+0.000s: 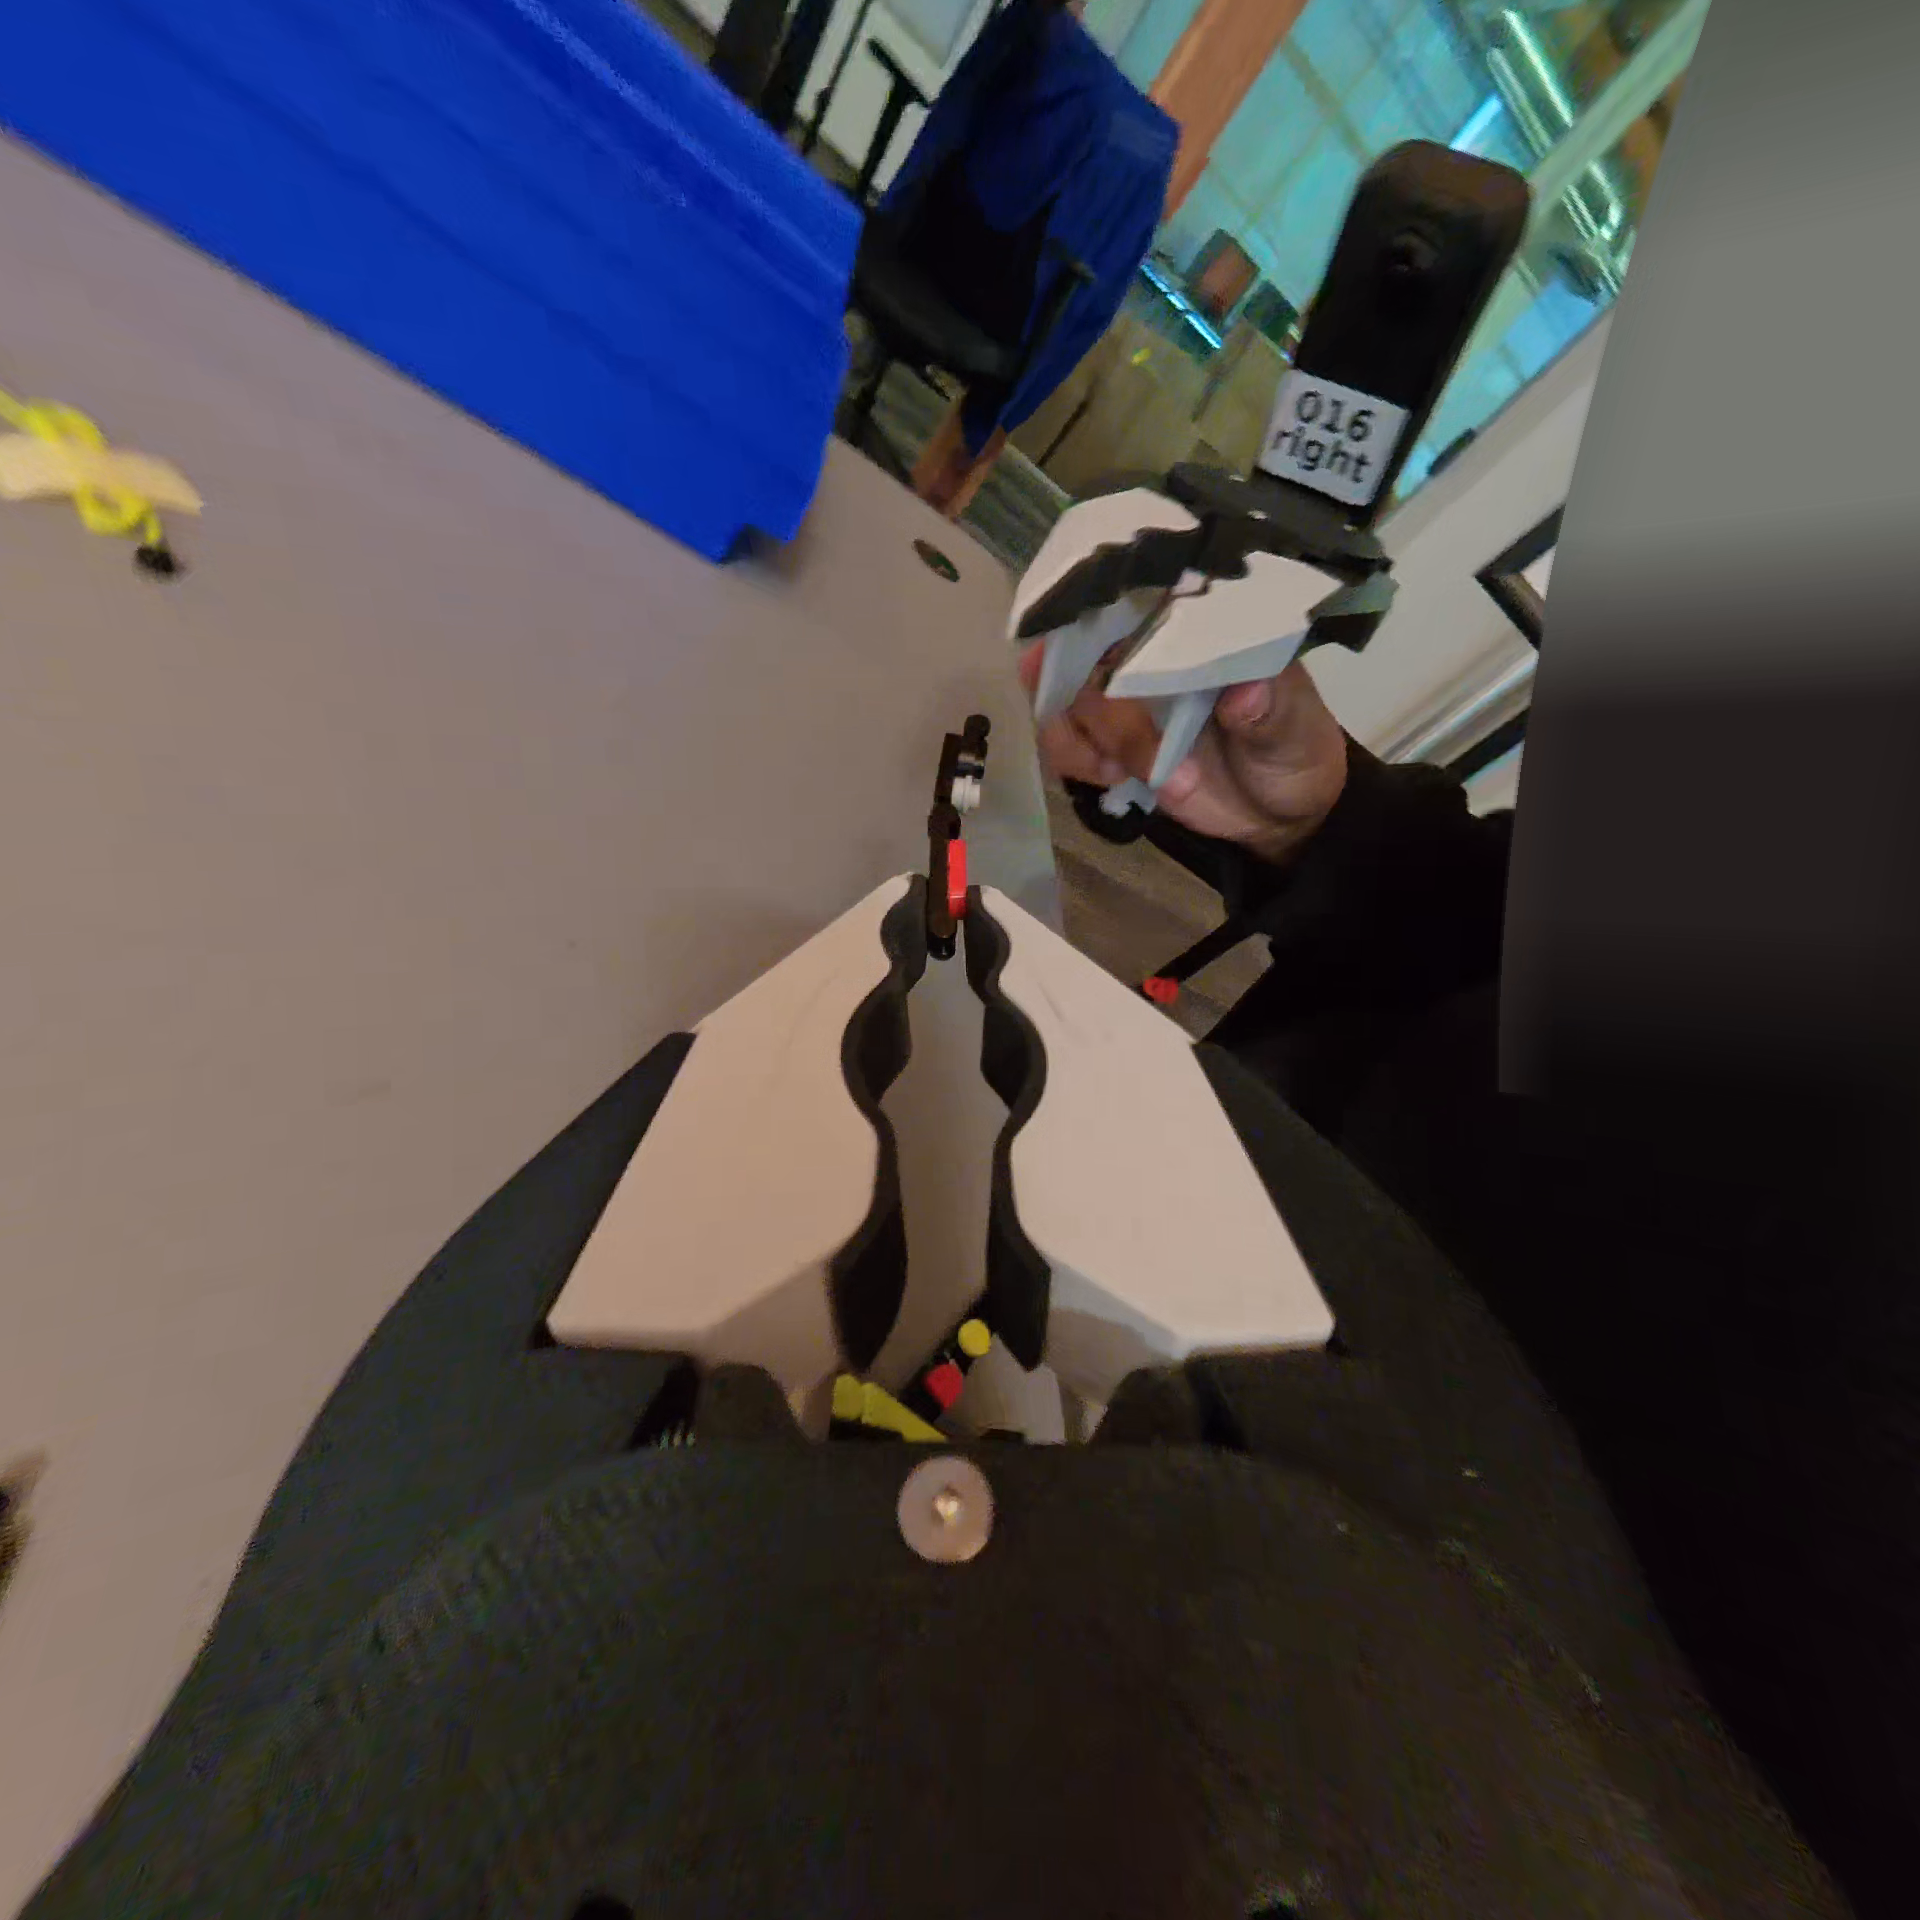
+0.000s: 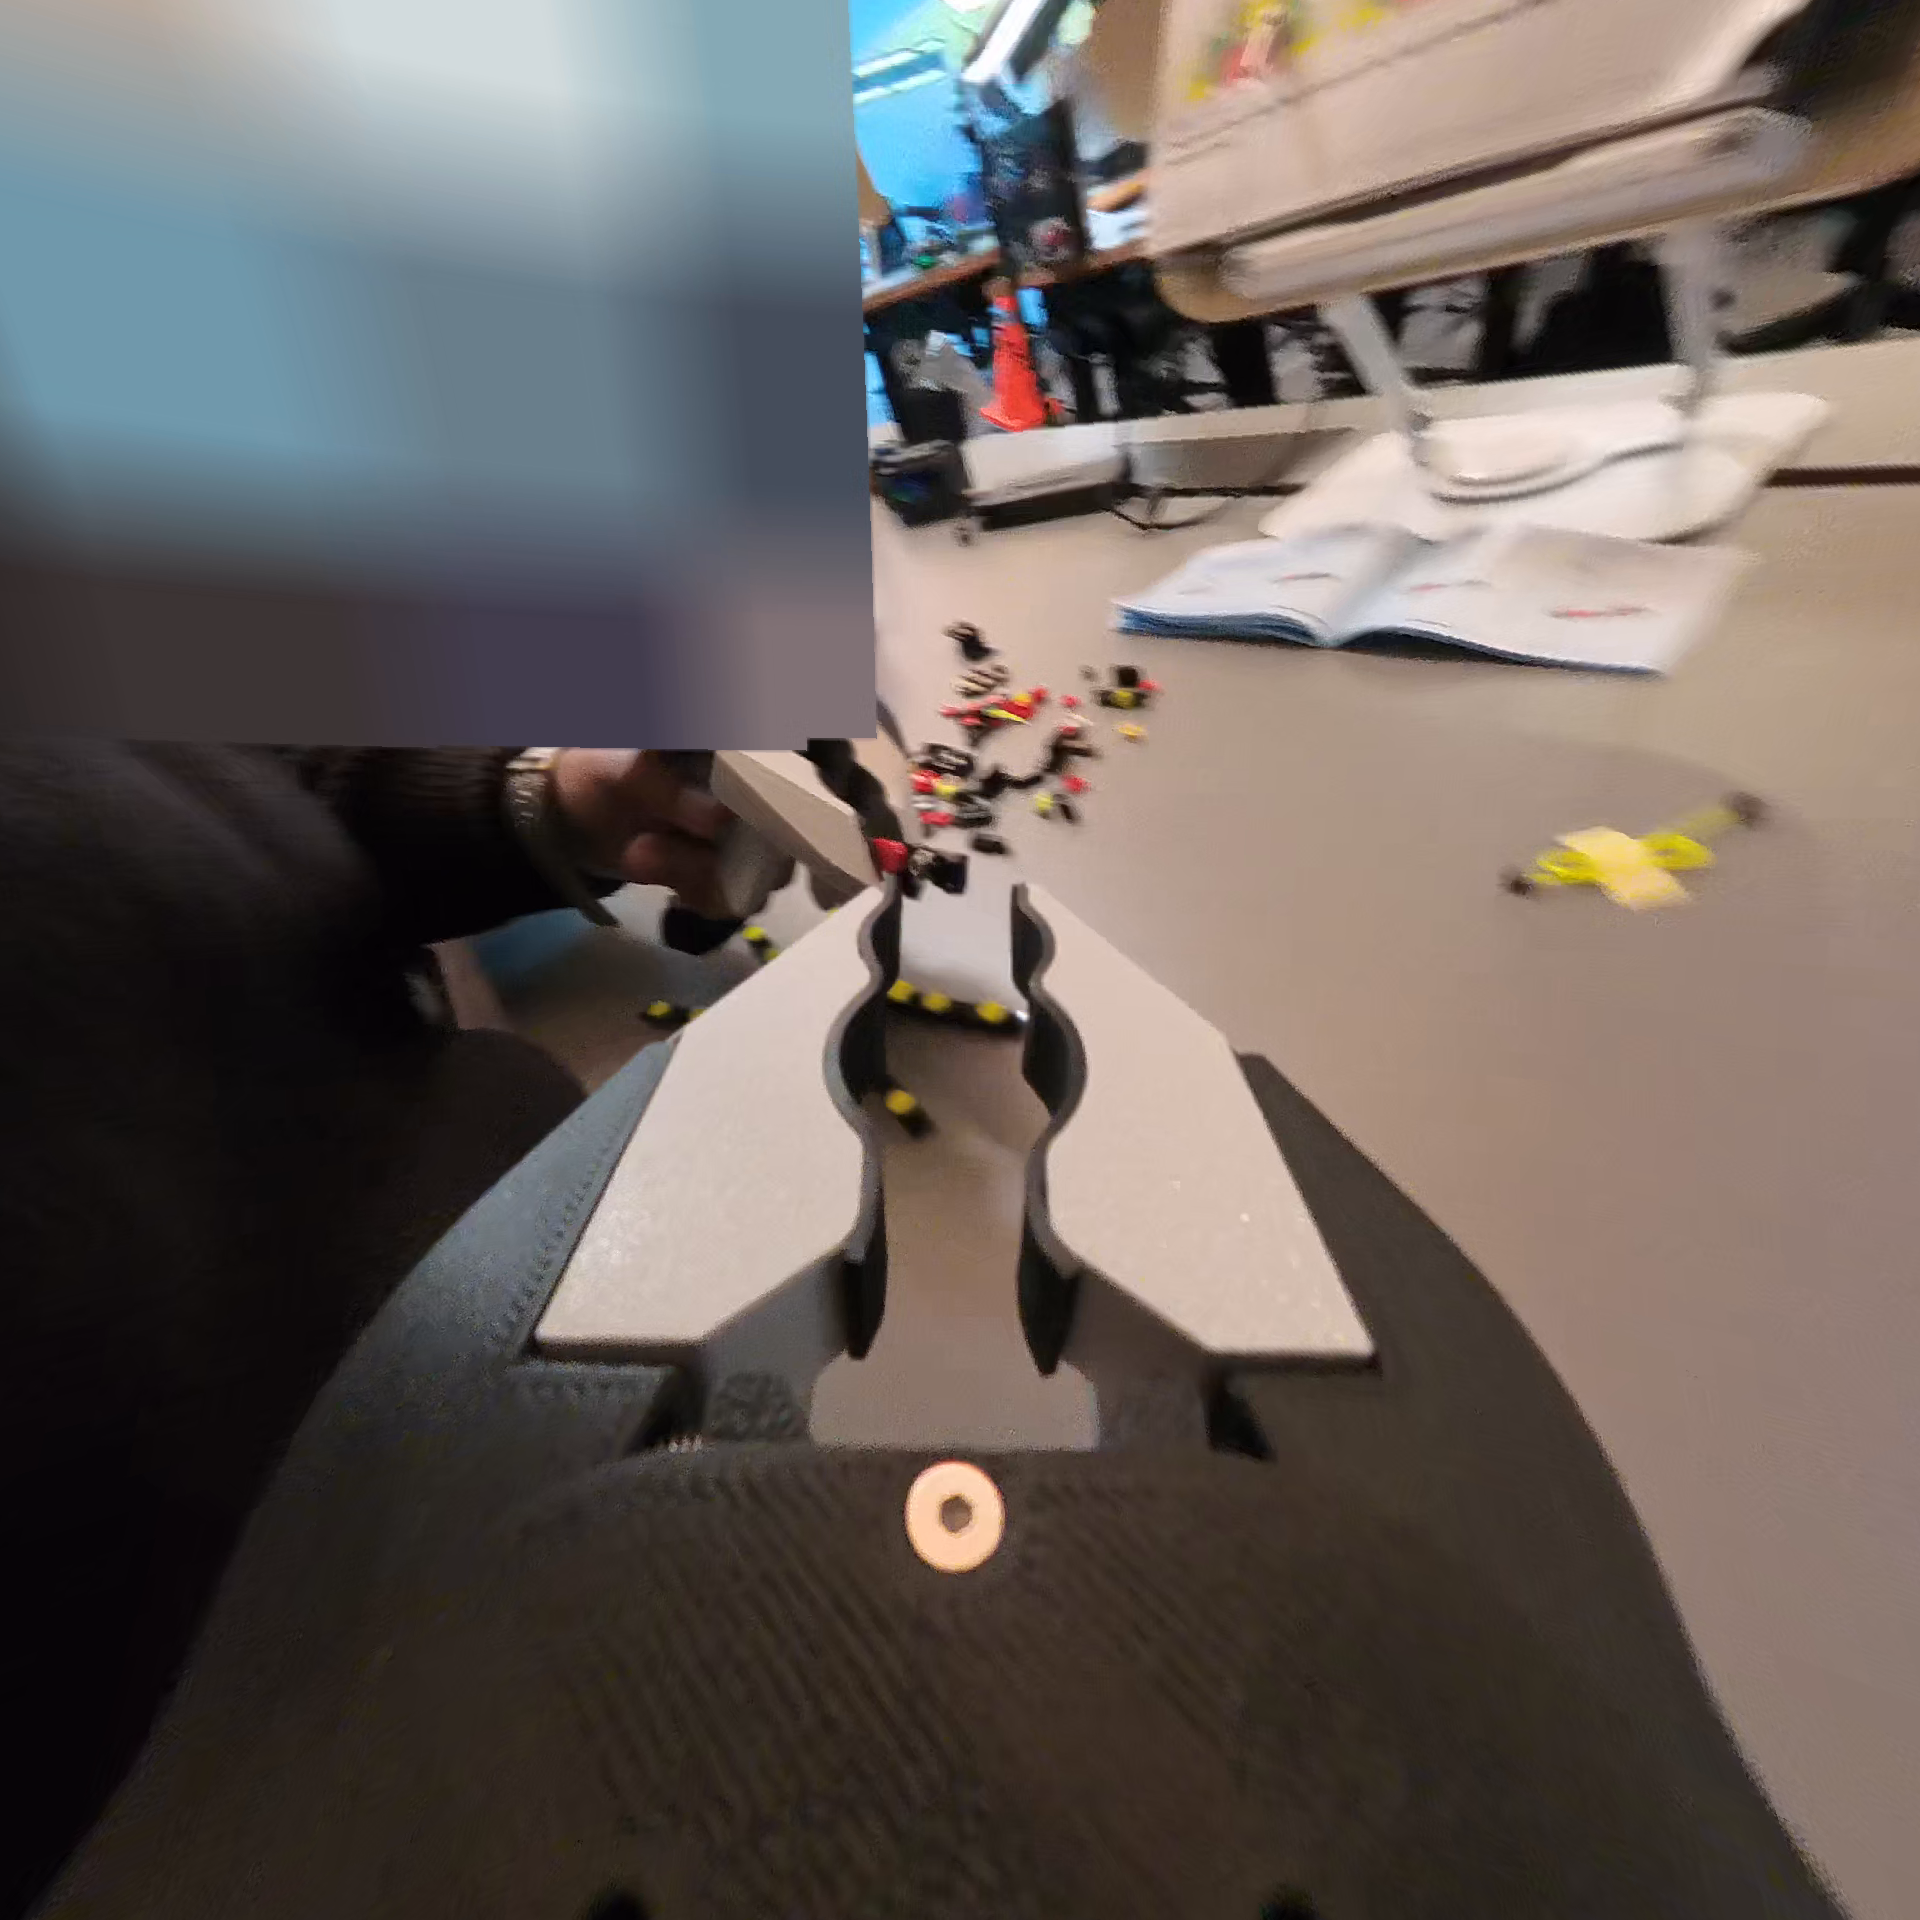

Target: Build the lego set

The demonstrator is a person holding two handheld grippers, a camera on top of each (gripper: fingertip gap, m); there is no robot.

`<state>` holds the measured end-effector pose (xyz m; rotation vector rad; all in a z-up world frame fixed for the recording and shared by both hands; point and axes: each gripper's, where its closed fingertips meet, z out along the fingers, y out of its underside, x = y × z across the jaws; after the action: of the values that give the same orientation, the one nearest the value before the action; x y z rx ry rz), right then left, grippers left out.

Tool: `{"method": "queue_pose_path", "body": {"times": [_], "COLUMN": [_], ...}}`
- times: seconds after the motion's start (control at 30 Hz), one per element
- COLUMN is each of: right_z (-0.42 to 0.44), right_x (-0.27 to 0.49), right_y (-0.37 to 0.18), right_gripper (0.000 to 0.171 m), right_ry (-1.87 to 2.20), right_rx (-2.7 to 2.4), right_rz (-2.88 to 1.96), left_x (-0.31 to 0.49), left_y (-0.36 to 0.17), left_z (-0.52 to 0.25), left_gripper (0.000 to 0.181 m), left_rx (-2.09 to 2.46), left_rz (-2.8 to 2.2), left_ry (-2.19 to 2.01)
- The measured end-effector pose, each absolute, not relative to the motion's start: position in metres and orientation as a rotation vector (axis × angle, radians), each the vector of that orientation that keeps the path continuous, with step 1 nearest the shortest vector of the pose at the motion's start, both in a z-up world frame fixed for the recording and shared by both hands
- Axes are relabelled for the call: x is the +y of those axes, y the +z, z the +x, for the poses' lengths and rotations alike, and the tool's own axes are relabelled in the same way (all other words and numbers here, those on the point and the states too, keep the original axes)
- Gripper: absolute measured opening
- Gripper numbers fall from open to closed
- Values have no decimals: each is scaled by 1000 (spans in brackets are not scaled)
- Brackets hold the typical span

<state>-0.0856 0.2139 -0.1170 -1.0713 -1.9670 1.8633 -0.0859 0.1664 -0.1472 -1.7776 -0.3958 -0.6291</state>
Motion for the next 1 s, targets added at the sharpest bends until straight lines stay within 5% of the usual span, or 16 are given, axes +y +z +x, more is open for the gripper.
{"method": "queue_pose_path", "body": {"times": [0.37, 1.0], "right_z": [-93, -81], "right_x": [287, 305], "right_y": [-111, -83], "right_gripper": [20, 20], "right_ry": [1693, 1709], "right_rx": [-1807, -1706], "right_rz": [-1164, -1127], "left_x": [167, 195], "left_y": [-192, -229], "left_z": [-91, -83], "left_gripper": [3, 9], "left_rx": [-581, -511], "left_rz": [-1951, -2314], "left_ry": [-711, -587]}}
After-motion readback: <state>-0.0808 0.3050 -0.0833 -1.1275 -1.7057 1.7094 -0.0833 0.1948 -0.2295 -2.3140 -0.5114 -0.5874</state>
